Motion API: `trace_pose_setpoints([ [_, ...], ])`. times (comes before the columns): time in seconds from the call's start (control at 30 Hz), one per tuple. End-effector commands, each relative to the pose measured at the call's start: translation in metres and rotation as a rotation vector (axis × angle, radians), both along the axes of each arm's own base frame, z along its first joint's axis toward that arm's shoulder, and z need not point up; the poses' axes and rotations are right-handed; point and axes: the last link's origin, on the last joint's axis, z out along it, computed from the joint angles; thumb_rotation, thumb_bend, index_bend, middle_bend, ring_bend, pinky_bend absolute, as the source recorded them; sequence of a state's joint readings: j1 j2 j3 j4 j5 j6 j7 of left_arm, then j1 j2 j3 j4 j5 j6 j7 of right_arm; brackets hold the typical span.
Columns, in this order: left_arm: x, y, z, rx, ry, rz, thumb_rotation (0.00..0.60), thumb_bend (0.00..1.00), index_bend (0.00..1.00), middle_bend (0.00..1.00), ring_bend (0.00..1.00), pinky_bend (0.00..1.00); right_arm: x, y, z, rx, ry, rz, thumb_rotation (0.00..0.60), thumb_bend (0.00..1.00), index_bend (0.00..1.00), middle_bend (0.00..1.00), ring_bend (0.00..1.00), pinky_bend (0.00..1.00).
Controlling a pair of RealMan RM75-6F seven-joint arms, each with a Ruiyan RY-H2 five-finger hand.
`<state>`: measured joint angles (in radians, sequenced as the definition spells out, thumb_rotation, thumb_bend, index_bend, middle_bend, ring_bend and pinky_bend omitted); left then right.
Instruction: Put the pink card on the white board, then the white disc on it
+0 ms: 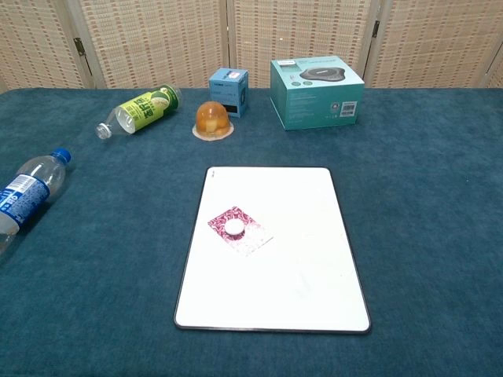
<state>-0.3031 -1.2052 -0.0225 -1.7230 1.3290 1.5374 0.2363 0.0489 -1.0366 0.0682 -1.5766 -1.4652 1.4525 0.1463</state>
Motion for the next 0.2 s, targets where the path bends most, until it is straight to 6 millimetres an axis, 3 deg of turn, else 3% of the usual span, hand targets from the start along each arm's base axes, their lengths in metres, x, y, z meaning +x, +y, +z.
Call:
trace_pose_setpoints([
  [0.03,0.0032,-0.0149,0.0019,0.005,0.003,-0.037,0.6,0.37,0.13,0.0,0.0,0.0,-0.0002,0.0048,-0.0005,-0.008,-0.006,-0.001,0.6,0.25,0.14,0.14,0.1,0.11],
  [0.2,0.0052,-0.0172,-0.0022,-0.016,0.007,-0.026,0.6,0.37,0.13,0.0,0.0,0.0,-0.0009,0.0061,-0.0025,-0.002,-0.009,-0.005,0.6,0.25,0.14,0.14,0.1,0.11],
])
